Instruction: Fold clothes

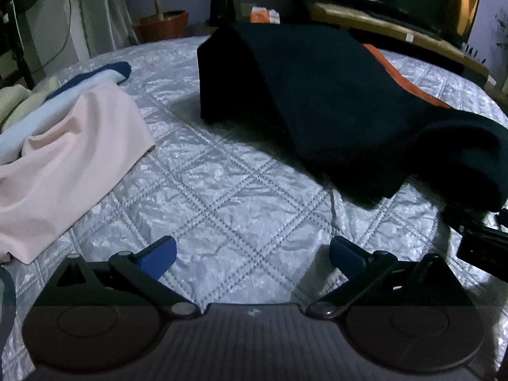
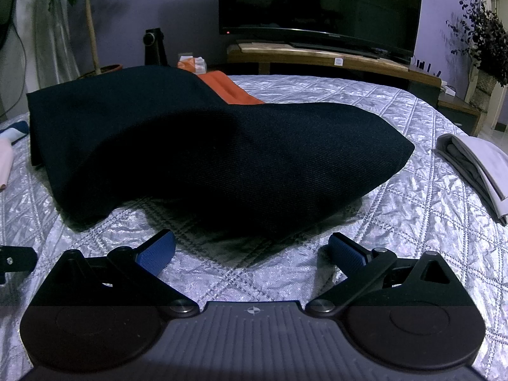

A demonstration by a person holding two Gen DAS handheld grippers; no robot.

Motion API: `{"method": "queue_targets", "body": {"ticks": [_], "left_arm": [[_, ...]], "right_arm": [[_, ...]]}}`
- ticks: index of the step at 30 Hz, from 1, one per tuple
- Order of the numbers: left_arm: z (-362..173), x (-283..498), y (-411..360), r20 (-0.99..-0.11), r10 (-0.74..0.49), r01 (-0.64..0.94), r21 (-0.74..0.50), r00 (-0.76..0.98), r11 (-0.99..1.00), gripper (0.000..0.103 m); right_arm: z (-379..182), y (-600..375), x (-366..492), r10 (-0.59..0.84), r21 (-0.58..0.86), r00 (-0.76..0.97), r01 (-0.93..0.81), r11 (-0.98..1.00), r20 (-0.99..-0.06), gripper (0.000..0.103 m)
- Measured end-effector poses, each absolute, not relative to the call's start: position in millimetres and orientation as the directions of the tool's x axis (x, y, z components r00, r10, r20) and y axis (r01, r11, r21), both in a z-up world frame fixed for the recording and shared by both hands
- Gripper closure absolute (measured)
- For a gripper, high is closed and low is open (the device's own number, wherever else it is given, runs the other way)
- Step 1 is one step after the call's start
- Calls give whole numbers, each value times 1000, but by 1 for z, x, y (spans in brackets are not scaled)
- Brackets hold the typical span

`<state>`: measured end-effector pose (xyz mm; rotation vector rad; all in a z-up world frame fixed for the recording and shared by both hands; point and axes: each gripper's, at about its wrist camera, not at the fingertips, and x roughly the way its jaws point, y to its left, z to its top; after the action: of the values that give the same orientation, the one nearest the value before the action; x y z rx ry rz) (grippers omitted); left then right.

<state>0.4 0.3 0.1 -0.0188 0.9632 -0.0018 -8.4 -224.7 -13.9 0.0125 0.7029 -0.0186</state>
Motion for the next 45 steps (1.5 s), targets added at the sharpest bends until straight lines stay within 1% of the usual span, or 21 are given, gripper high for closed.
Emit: {"method": "queue_targets", "body": {"ticks": [6, 8, 10, 18, 22, 45], "left_arm": [[2, 8, 15, -779, -51, -2, -66, 625, 998, 0], [-3, -9, 5, -712, -16, 6, -17, 702, 1000, 0], [-7, -20, 5, -661, -14, 15, -4, 750, 1000, 0], [-10, -19, 6, -649, 6, 14, 25, 761, 1000, 0], [-12, -20, 10, -650, -12, 10, -7, 760, 1000, 0], [-12, -23, 5, -647, 5, 4, 13, 762, 1000, 0]], "right_arm": [[-14, -225, -8, -13, 5, 763, 21, 1000, -646, 0], [-14, -225, -9, -13, 5, 763, 21, 1000, -646, 0], [-14, -224, -9, -13, 5, 763, 21, 1000, -646, 0], [-14, -225, -9, -13, 5, 763, 21, 1000, -646, 0], [-14, -225, -9, -13, 5, 763, 21, 1000, -647, 0], [-14, -224, -8, -12, 5, 763, 20, 1000, -646, 0]]}}
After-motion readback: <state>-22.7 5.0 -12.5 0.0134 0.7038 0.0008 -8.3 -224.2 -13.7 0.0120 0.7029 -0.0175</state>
